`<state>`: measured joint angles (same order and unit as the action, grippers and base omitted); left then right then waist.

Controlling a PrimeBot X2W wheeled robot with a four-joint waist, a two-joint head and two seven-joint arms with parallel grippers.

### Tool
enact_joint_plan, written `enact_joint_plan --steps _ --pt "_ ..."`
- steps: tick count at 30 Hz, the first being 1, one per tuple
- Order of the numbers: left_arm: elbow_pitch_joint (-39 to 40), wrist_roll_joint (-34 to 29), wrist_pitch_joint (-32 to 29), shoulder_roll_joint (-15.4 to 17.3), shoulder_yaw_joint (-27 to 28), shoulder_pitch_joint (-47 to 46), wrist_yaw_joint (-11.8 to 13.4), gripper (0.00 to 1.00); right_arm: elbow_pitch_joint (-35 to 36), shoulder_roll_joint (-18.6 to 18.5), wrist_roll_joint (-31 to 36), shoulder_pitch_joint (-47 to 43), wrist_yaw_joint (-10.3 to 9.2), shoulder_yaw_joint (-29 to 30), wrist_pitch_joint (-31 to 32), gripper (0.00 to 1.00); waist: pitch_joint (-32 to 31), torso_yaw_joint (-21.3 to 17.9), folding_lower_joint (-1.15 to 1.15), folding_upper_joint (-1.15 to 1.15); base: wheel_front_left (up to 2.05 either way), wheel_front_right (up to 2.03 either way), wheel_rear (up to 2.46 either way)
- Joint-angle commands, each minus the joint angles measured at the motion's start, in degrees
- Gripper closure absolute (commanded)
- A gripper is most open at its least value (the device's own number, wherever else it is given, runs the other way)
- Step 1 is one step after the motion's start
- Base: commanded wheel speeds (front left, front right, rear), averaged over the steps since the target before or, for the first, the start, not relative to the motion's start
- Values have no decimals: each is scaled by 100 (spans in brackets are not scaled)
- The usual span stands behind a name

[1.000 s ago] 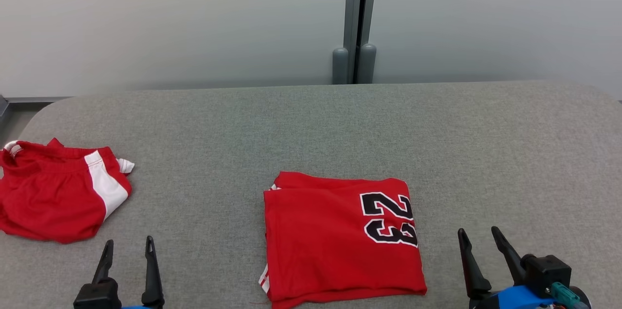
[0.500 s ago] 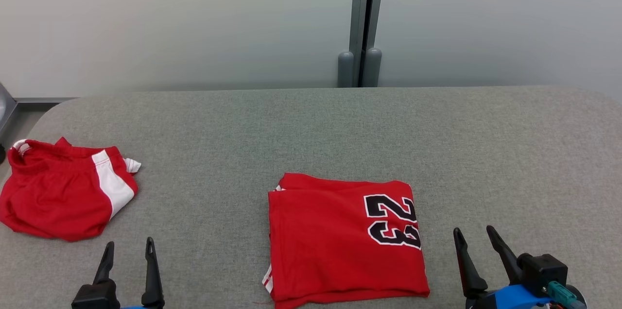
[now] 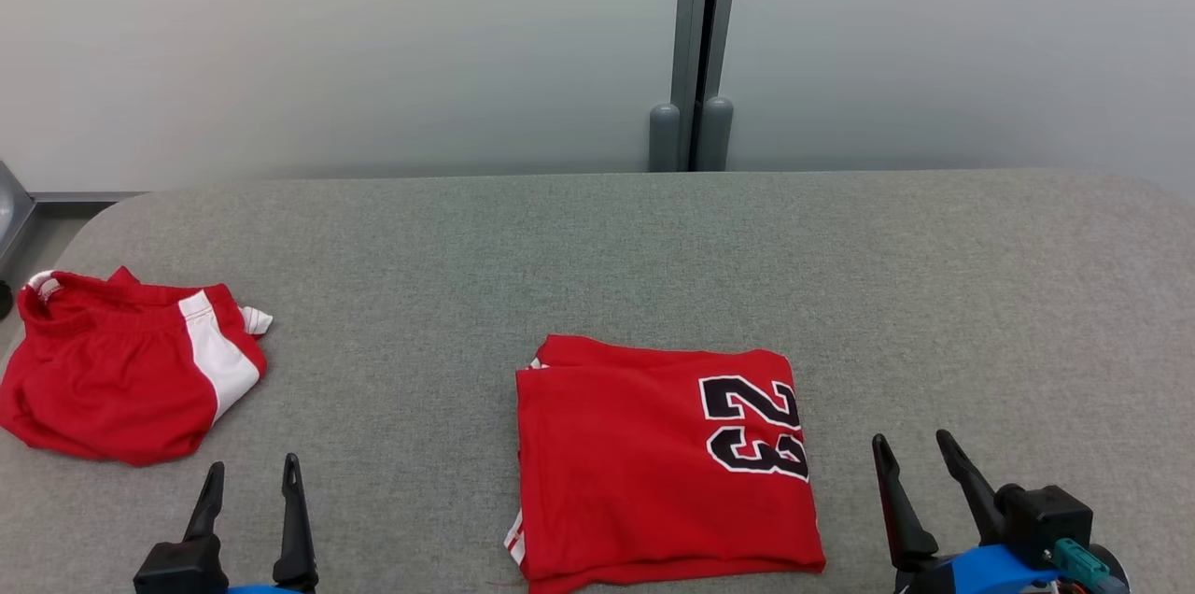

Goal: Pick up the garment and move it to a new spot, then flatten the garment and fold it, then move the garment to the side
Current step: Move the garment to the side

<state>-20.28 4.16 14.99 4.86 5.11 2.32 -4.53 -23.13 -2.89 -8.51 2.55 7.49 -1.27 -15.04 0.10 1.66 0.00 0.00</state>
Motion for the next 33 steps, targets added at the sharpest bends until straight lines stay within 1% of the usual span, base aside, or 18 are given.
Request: enact_joint_plan --steps 1,11,15,20,26,29,33 --pt "-11 27 27 28 6 -83 -2 0 -1 -1 41 42 1 9 -20 0 1 0 0 0 0 0 0" --pt "27 65 27 58 -23 -65 45 0 -31 -1 14 89 1 -68 -20 0 35 1 0 0 0 0 0" --pt "56 74 27 67 -37 -128 67 0 -29 -2 23 317 1 -280 -20 0 89 26 0 0 0 0 0" --pt "93 67 27 82 -66 -222 92 0 -122 -2 61 853 1 -598 63 0 236 82 0 0 0 0 0" --pt "131 38 27 58 -134 -410 108 0 -660 -5 163 1452 1 -745 557 0 487 213 0 0 0 0 0" --pt "169 39 27 39 -155 -474 117 0 -1032 -15 233 1603 1 -695 763 0 625 277 0 0 0 0 0" --pt "147 46 27 12 -176 -589 133 0 -1437 -17 294 1635 1 -579 877 0 776 327 0 0 0 0 0"
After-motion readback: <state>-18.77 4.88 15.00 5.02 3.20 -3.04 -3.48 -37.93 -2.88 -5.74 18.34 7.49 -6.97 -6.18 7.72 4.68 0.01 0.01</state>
